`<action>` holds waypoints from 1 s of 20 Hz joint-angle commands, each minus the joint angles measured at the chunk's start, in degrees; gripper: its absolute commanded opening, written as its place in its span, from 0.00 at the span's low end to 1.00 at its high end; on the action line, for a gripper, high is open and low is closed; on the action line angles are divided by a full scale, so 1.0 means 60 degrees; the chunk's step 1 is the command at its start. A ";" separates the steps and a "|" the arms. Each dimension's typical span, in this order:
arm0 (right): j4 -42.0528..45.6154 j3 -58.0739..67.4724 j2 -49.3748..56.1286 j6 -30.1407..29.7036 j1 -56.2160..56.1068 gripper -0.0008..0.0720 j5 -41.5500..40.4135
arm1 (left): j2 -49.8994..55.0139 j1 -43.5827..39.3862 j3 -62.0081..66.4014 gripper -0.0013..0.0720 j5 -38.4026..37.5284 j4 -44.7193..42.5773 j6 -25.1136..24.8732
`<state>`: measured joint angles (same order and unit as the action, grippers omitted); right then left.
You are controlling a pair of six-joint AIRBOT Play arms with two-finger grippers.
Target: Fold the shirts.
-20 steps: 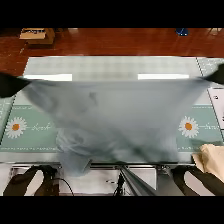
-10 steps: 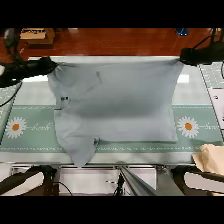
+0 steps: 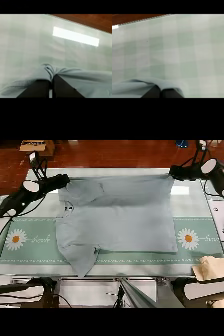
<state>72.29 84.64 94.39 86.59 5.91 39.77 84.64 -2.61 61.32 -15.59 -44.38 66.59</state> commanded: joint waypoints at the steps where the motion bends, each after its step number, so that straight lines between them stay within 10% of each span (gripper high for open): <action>1: -0.0488 -0.0004 0.0616 0.0004 -0.0011 0.05 -0.0248 | 0.0605 -0.0124 -0.0004 0.05 0.0492 0.0135 0.0015; 7: -0.0401 -0.0004 0.0736 -0.0051 -0.0004 0.05 0.0193 | 0.0754 -0.0073 0.0025 0.05 0.0095 0.0135 -0.0029; 16: 0.1341 -0.0004 -0.0648 -0.0073 0.0066 0.05 0.3880 | -0.0124 0.1716 0.0659 0.05 -0.6655 -0.1432 0.0047; 20: 0.1381 -0.0004 -0.0171 0.0004 0.0066 0.05 0.4918 | 0.0084 0.1738 0.0579 0.05 -0.7450 -0.1683 0.0310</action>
<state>79.33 84.64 92.27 86.28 6.28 63.00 84.68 6.96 64.90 -53.36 -52.58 67.13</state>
